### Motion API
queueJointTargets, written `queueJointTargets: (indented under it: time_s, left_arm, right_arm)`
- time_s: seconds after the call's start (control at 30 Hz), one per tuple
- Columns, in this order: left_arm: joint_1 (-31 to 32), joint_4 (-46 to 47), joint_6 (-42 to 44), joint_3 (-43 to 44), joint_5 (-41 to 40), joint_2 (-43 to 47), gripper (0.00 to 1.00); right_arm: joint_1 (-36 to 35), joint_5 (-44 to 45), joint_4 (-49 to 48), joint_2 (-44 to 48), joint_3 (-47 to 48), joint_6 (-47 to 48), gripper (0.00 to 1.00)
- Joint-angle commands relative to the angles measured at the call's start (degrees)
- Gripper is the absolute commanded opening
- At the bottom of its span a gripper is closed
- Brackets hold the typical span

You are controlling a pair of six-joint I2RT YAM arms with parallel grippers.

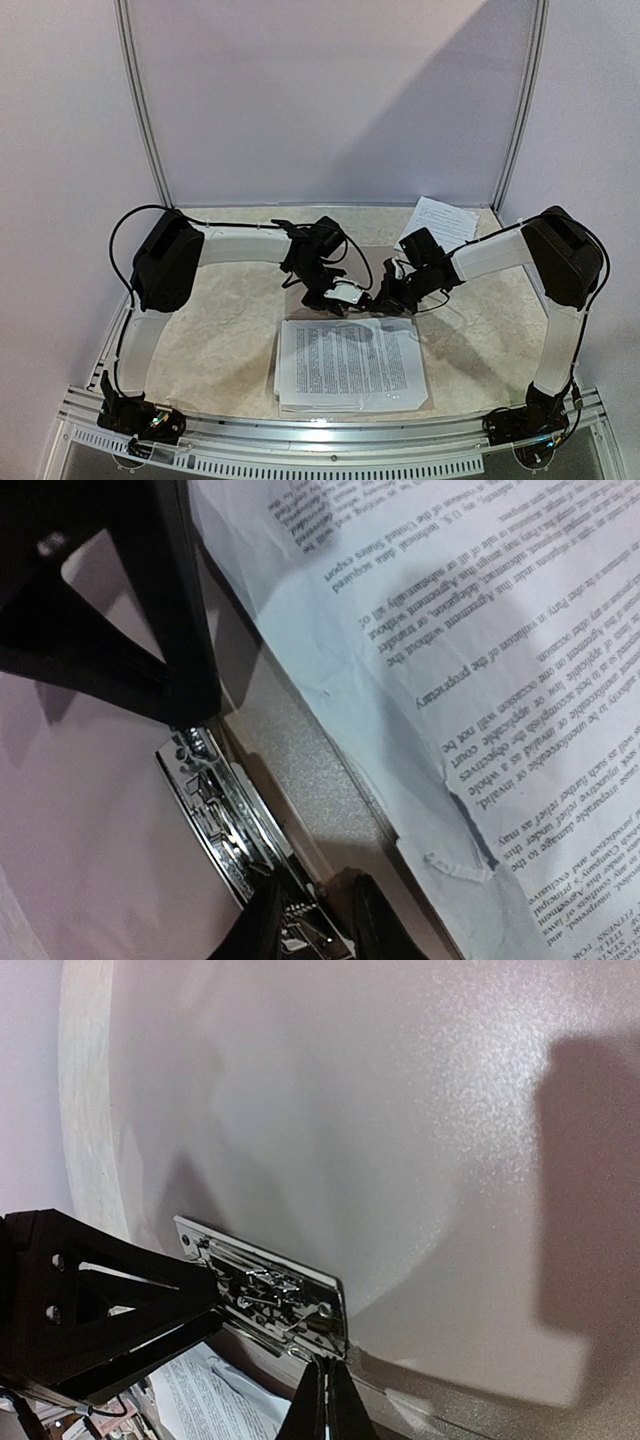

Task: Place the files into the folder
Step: Open the spring clip on the folder with some files.

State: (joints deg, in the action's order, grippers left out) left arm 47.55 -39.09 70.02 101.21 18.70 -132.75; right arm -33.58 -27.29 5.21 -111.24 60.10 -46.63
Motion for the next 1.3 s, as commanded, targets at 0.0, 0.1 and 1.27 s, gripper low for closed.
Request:
queueJointTargets:
  time_s: [0.0,0.1,1.27]
  left_arm:
    - [0.8,-8.73,2.01,-4.08,-0.64,-4.74,0.25]
    - [0.79,-8.83,2.0,-4.26,-0.52,-4.63,0.26]
    - [0.53,-8.09,1.89,-5.84,-0.66,-4.14,0.27]
  right_arm:
    - [-0.82,4.04,-2.44,-1.22,1.54,0.85,0.02]
    - [-1.18,3.77,-2.57,-0.78,1.5,0.8,0.02]
    - [-1.06,4.29,1.36,-2.84,0.03,2.94,0.06]
